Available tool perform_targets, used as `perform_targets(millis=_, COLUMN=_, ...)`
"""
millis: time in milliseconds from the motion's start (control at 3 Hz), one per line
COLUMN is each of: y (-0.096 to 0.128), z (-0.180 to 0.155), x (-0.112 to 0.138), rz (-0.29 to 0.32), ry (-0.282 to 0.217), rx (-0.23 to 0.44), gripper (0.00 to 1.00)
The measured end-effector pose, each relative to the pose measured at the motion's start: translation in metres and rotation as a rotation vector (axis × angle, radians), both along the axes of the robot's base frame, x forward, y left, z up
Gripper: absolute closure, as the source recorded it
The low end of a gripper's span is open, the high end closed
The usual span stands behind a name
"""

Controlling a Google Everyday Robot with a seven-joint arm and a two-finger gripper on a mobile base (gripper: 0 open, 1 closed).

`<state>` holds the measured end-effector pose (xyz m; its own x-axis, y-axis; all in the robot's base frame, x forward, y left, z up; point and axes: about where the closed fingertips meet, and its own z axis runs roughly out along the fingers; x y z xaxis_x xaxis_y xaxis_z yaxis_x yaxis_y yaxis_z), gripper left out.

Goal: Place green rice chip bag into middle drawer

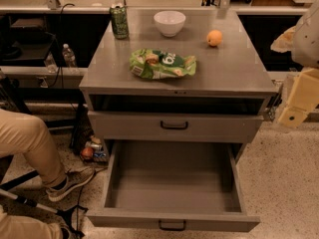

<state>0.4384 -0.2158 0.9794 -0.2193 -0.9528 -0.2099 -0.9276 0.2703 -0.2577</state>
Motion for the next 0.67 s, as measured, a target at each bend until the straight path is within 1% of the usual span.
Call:
perform_targets(millis=333, y=0.000, z=0.000, x=0.000, rz=0.000, ry=0.000, rx=0.000, gripper=0.00)
perform_targets(millis=667, y=0.011, z=-0.003, x=0.019, rz=0.001, ry=-0.019, rx=0.047, gripper=0.00)
